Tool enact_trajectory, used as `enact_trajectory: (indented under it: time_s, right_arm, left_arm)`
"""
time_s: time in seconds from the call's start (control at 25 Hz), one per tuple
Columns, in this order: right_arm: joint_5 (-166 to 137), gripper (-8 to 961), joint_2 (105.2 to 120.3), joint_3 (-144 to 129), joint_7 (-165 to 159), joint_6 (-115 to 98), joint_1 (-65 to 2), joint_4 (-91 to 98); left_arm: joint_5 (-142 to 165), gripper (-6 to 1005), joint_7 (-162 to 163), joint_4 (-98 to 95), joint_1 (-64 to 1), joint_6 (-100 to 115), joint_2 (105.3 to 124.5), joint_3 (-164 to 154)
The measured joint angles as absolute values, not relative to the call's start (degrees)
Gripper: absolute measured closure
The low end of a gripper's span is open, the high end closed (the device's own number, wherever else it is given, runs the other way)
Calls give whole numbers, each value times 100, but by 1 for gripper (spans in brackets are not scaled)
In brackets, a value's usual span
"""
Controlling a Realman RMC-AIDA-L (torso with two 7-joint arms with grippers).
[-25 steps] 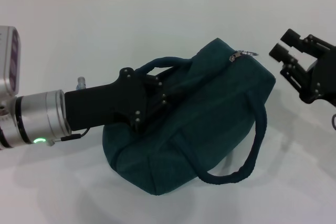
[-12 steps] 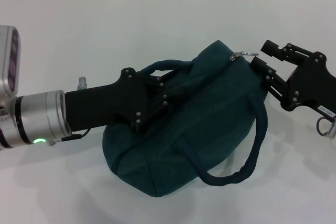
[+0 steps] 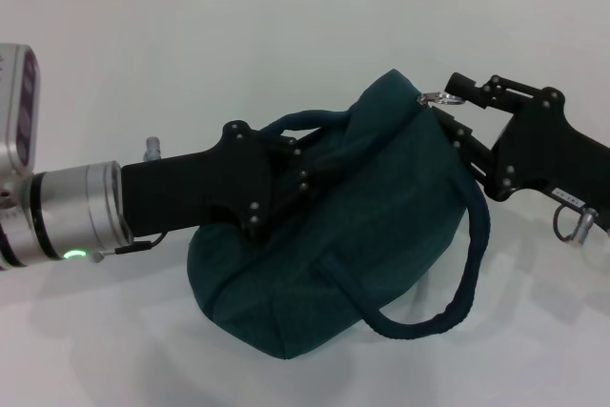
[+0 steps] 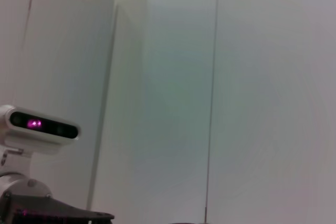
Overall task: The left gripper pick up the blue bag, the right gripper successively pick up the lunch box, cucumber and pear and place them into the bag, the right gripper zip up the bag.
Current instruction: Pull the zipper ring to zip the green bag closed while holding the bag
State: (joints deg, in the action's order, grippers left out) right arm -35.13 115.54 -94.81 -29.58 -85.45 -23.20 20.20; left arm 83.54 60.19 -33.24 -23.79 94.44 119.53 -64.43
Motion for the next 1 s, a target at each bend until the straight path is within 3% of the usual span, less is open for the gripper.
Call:
enact_trajectory:
  time_s: [0.52, 0.72, 1.0]
  right_arm:
    - [-3520, 672, 11578, -9470, -2836, -8546, -2318, 2136]
    - [-3455, 867, 11599, -9418, -2658, -8598, -2260, 2130]
    - [-2483, 941, 11622, -9503, -2339, -8527, -2156, 1900]
  left_arm:
    - [8335, 952, 5944, -3322, -2389, 9446, 11961, -6443]
    - [8324, 953, 5931, -3322, -2399, 9436, 11962, -6437]
    - [8300, 953, 5873, -3317, -2400, 9429, 11972, -6401]
